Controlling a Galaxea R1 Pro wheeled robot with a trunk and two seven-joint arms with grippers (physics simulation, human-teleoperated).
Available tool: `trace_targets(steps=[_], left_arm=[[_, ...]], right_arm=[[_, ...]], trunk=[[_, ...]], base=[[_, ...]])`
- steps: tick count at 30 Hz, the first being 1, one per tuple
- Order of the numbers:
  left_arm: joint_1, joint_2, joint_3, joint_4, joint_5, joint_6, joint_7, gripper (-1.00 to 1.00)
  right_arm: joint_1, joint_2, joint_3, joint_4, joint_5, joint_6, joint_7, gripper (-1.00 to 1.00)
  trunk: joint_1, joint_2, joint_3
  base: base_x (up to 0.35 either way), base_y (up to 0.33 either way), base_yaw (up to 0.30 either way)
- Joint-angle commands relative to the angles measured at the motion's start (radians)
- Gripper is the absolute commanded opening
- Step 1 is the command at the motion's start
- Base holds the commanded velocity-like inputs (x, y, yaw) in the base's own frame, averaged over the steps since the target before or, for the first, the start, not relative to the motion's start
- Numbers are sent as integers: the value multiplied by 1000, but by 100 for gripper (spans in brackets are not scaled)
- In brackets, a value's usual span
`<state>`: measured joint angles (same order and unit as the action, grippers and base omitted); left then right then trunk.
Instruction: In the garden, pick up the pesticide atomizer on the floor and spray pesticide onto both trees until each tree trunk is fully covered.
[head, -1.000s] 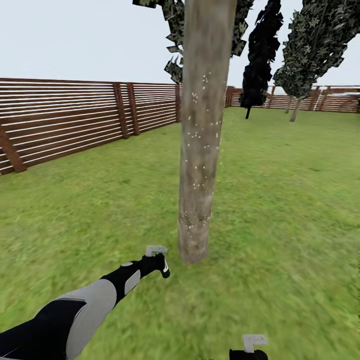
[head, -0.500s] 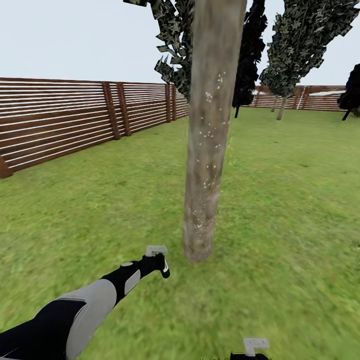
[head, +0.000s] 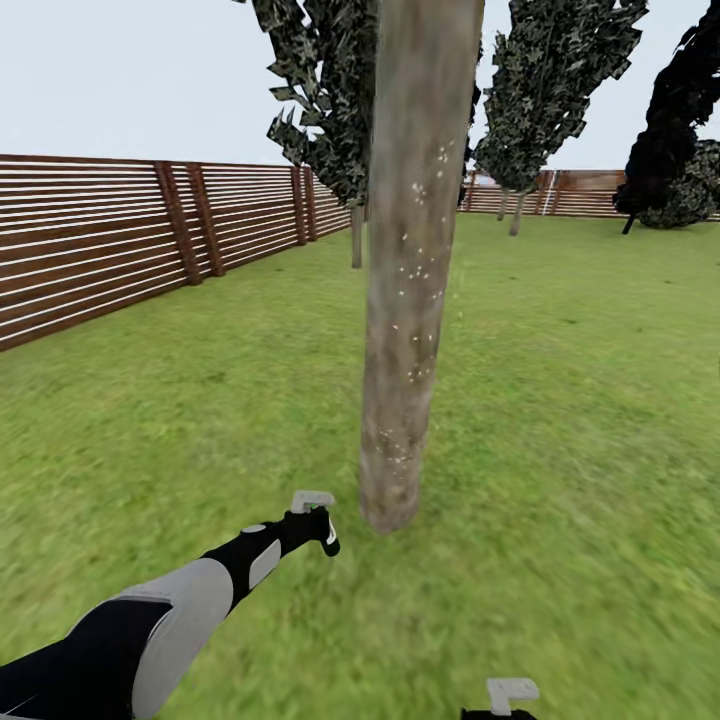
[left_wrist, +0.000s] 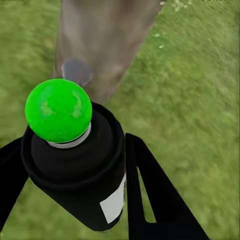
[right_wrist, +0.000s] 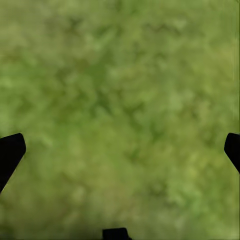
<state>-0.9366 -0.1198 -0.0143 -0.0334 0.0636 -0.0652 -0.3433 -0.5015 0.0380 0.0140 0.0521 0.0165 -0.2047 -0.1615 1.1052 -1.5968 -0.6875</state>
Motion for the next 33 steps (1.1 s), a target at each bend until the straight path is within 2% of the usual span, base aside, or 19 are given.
trace_targets(steps=[1,6,10,33], left_arm=[[-1,0,-1,1,7,-2,-3,-100],[-1,0,-1,1,7,-2,-3,-100],[-1,0,-1,1,7,-2,-3,-100],[-1,0,-1,1,7,-2,-3,-100]], right_arm=[[-2,0,1,5,1,-7,-5,100],[-2,0,1,5,2,-7,-5,100],[-2,0,1,5,2,-7,-6,100],[-2,0,1,5,2,-7,-6,100]], trunk=[[0,0,-1],[0,0,-2],[0,0,-2],[0,0,-3]], base=[[269,261,-22],[266,258,-11],[123,314,-235],[-32,341,-270]])
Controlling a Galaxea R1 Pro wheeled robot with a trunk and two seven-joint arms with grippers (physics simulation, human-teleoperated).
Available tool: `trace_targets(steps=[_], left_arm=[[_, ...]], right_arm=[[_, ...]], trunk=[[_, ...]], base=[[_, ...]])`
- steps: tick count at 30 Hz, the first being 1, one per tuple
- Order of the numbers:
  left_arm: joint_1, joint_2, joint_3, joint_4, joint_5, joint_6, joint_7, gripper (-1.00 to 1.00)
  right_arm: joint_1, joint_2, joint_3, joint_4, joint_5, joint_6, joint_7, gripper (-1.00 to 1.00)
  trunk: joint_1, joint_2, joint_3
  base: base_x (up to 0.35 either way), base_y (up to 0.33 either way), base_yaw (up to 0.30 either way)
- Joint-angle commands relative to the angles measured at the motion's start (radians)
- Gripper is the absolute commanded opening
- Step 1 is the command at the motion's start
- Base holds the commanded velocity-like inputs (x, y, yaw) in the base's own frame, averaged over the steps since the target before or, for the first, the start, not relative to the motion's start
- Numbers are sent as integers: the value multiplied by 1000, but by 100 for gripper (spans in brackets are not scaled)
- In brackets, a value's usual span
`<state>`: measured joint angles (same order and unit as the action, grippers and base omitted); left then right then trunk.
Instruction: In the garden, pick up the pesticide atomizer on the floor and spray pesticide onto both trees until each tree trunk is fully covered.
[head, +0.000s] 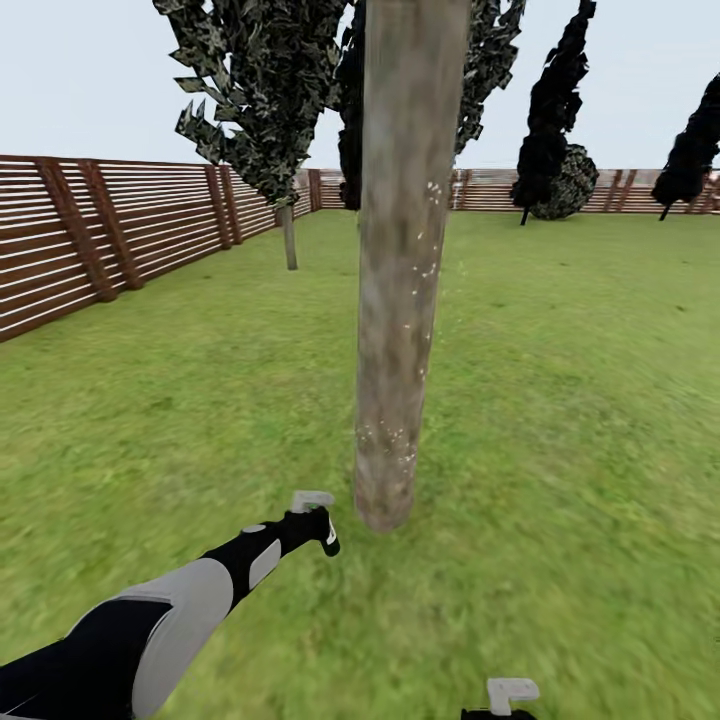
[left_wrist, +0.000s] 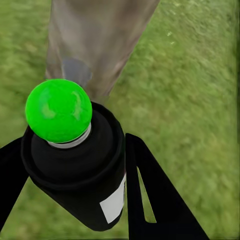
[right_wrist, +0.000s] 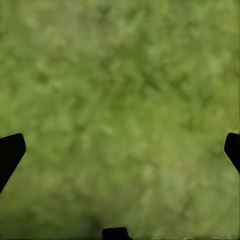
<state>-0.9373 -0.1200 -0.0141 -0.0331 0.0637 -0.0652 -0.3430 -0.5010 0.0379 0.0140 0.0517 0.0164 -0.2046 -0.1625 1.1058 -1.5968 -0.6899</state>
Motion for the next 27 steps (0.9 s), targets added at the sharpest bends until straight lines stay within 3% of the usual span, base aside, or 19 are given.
trace_targets(steps=[1,9,11,13,14,17,20,25,27], left_arm=[[0,0,-1,1,7,-2,-4,-100],[-1,-5,-8,-2,9,-6,-7,-100],[0,-21,-14,-49,8,10,-6,-100],[-1,-41,-17,-253,8,243,21,-100],[-1,-44,-18,-331,9,318,68,-100],[-1,-54,-19,-452,11,399,153,-100],[-1,-54,-19,-517,11,481,162,-100],[-1,-54,-24,-565,13,519,159,-100],[-1,-54,-66,-553,14,521,158,-100]], right_arm=[[-2,0,1,5,2,-7,-4,100],[-2,0,1,4,2,-7,-5,100],[-2,0,1,5,2,-7,-5,100],[-2,-1,1,5,2,-7,-5,100],[-2,0,0,5,2,-7,-5,100],[-2,-1,0,5,2,-7,-5,100],[-2,-1,0,5,2,-7,-5,100],[-2,-1,0,5,2,-7,-5,100],[-2,-1,0,5,2,-7,-5,100]], trunk=[[0,0,-1],[0,0,-1],[0,0,-1],[0,0,-1],[0,0,-1],[0,0,-1],[0,0,-1],[0,0,-1],[0,0,-1]], base=[[-150,334,-297],[-115,-4,-131],[-4,-11,-5],[-1,-3,-1],[0,0,0],[0,0,0],[0,0,0],[0,0,0],[0,0,0]])
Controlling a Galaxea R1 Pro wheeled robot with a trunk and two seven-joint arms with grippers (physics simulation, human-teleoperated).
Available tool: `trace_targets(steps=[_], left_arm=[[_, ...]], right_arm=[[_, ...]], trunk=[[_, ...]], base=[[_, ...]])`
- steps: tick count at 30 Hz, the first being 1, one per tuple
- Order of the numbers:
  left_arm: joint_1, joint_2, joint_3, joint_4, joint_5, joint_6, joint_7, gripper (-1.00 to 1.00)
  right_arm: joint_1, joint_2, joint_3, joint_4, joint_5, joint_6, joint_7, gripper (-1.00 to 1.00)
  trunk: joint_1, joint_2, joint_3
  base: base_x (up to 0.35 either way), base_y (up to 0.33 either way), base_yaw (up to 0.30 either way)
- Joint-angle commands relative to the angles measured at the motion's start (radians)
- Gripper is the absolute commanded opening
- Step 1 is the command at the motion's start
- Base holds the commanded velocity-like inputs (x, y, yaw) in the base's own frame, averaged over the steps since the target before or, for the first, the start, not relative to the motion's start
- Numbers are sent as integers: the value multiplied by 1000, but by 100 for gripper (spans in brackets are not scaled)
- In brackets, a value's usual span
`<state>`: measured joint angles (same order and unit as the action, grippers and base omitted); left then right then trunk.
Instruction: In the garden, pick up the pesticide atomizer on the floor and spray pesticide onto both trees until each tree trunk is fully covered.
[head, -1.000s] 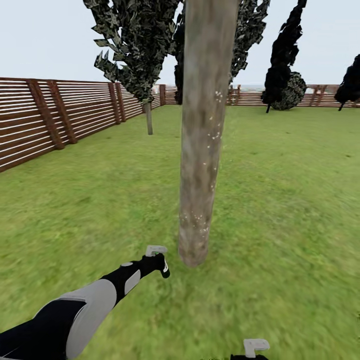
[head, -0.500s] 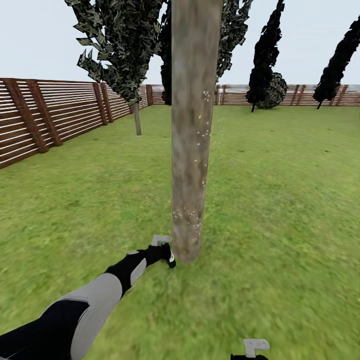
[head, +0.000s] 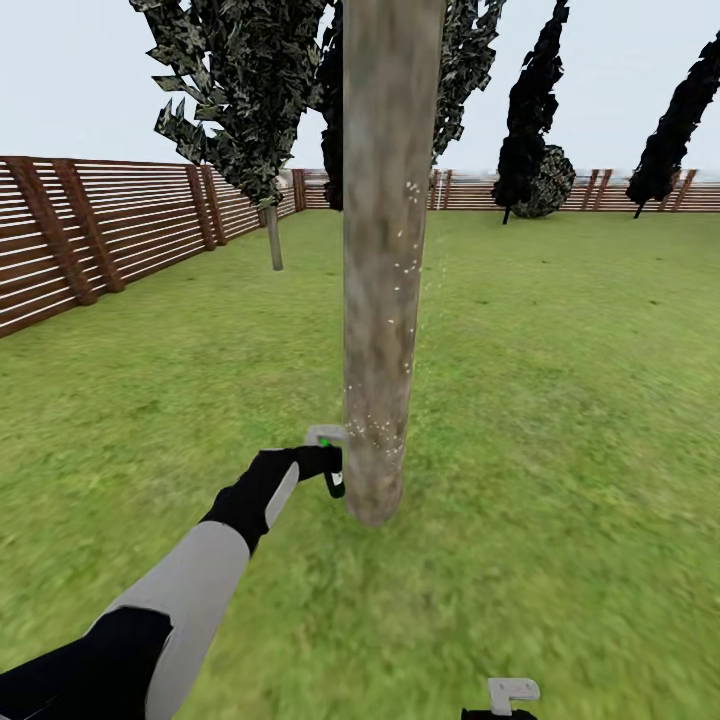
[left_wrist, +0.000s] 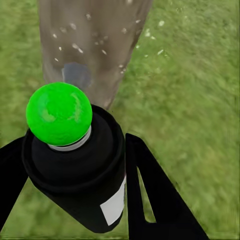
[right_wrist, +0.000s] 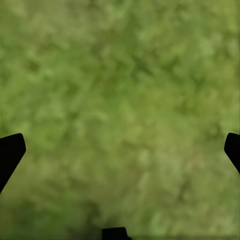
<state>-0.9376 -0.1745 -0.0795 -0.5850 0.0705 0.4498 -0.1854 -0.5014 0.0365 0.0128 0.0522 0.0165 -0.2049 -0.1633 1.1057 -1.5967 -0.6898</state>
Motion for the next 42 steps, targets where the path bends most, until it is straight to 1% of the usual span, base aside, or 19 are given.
trace_targets(steps=[1,4,6,7,9,10,11,12,15,16,19,23,25,30,36,38,39,40,42], left_arm=[[0,0,-21,12,7,6,0,-100],[0,0,-45,-39,12,12,0,-100],[0,0,-50,-147,24,122,0,-100],[-1,0,-56,-165,45,145,0,-100],[-1,0,-168,-178,148,174,1,-100],[-1,0,-290,-177,266,182,4,-100],[-1,0,-353,-176,351,184,8,-100],[-1,0,-386,-180,399,184,11,-100],[-2,0,-413,-212,439,188,51,-100],[-5,0,-415,-222,444,190,73,-100],[-119,0,-418,-241,453,291,119,-100],[-255,0,-416,-244,455,364,126,-100],[-332,0,-403,-265,457,439,126,-100],[-357,0,-380,-321,456,460,123,-100],[-359,0,-383,-345,448,464,122,-100],[-359,0,-377,-348,443,489,123,-100],[-364,0,-361,-349,441,506,124,-100],[-407,0,-327,-351,440,522,125,-100],[-461,0,-291,-347,438,532,127,-100]], right_arm=[[-2,0,2,4,2,-7,-4,100],[-2,0,1,4,2,-7,-4,100],[-2,0,1,5,2,-7,-4,100],[-2,0,1,5,2,-7,-4,100],[-2,0,2,5,2,-7,-4,100],[-2,1,2,5,2,-7,-4,100],[-2,1,2,5,2,-7,-4,100],[-2,2,2,5,2,-7,-4,100],[-2,2,2,4,2,-7,-4,100],[-2,1,2,4,2,-7,-4,100],[-2,0,2,5,2,-7,-3,100],[-2,0,1,5,2,-7,-3,100],[-2,0,1,4,2,-7,-4,100],[-2,0,1,5,2,-7,-4,100],[-2,0,1,5,2,-7,-4,100],[-2,0,1,5,2,-7,-4,100],[-2,0,1,5,2,-7,-4,100],[-2,0,1,5,2,-7,-4,100],[-2,0,1,5,2,-7,-4,100]], trunk=[[0,-1,-1],[0,-1,-1],[0,-1,-1],[0,-1,-1],[0,-1,-1],[0,-1,-1],[0,-1,-1],[0,-1,-1],[0,-1,-1],[0,-1,-1],[0,-1,-1],[0,-1,-1],[0,-1,-1],[0,-1,-1],[0,-1,-1],[0,-1,-1],[0,-1,-1],[0,-1,-1],[0,-1,-1]], base=[[0,0,0],[0,0,0],[0,0,0],[0,0,0],[0,0,0],[0,0,0],[0,0,0],[0,0,0],[0,0,0],[0,0,0],[0,0,0],[0,0,0],[0,0,0],[-17,0,0],[-201,0,0],[-41,0,0],[-20,0,0],[-10,0,0],[-5,0,0]])
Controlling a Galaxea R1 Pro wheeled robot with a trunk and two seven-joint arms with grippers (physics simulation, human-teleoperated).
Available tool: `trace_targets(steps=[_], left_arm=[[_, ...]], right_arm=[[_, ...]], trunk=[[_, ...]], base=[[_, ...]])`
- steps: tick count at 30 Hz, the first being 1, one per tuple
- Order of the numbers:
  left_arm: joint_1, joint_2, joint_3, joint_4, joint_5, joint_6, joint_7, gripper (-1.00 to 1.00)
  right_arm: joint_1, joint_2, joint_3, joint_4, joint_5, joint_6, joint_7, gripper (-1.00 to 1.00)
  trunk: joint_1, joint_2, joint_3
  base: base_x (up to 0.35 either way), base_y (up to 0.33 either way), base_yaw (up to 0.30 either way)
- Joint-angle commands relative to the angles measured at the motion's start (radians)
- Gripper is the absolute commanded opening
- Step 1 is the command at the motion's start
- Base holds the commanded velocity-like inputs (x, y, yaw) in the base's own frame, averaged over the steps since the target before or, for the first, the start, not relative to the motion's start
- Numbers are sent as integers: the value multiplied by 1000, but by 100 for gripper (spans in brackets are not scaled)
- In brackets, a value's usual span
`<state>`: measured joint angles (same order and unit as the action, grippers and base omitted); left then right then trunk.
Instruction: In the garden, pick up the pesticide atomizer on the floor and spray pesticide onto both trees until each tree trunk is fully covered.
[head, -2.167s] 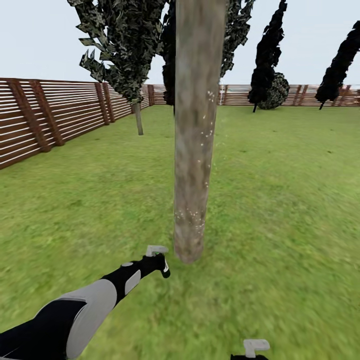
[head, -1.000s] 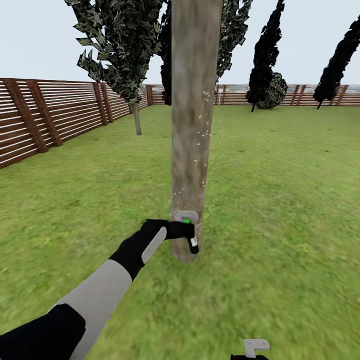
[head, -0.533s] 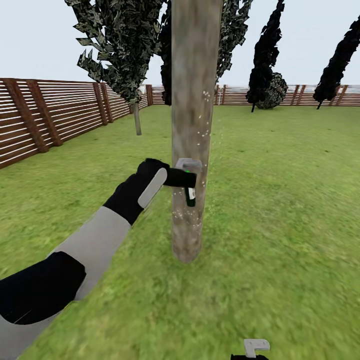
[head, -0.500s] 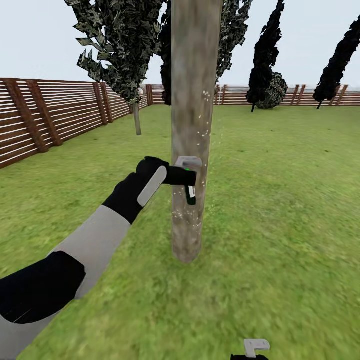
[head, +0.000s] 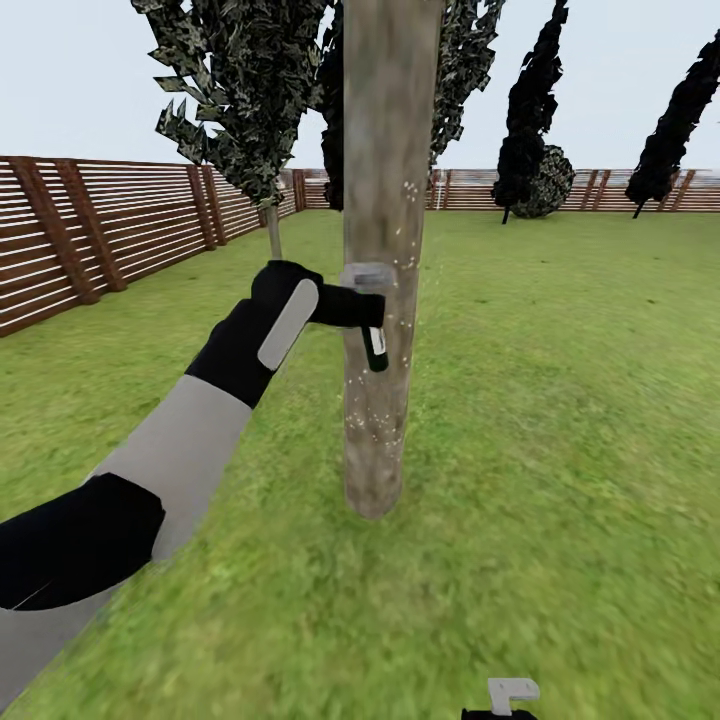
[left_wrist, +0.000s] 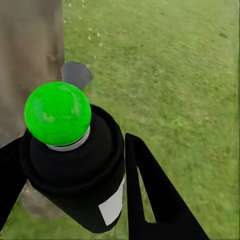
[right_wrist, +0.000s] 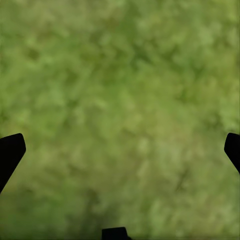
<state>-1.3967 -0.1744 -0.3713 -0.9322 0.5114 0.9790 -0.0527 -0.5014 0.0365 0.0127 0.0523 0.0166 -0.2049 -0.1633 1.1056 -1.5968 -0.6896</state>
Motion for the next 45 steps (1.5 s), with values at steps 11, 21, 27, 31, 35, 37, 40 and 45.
trace_targets(steps=[11,21,27,31,35,37,40,45], left_arm=[[-521,0,31,395,-11,11,-3,-100],[-544,0,35,412,-11,13,-4,-100],[-544,0,35,446,-11,10,-4,-100],[-544,18,35,589,-11,6,1,-100],[-544,6,30,636,-10,5,0,-100],[-544,0,29,692,-9,-24,-1,-100],[-540,0,28,745,-7,-77,-5,-100],[-538,0,28,750,-1,-88,-71,-100]], right_arm=[[-2,0,1,4,2,-7,-3,100],[-2,0,1,4,2,-7,-4,100],[-2,0,1,4,2,-7,-3,100],[-2,0,1,4,2,-7,-3,100],[-2,0,1,4,2,-7,-4,100],[-1,0,1,4,2,-7,-3,100],[-2,0,1,4,2,-7,-3,100],[-2,0,1,4,2,-7,-4,100]], trunk=[[0,0,-1],[0,0,-1],[0,0,-1],[0,0,-1],[0,0,-1],[0,0,-1],[0,0,-1],[0,0,-1]], base=[[0,0,0],[0,0,0],[0,0,0],[0,0,0],[0,0,0],[0,0,0],[0,0,0],[0,0,0]])
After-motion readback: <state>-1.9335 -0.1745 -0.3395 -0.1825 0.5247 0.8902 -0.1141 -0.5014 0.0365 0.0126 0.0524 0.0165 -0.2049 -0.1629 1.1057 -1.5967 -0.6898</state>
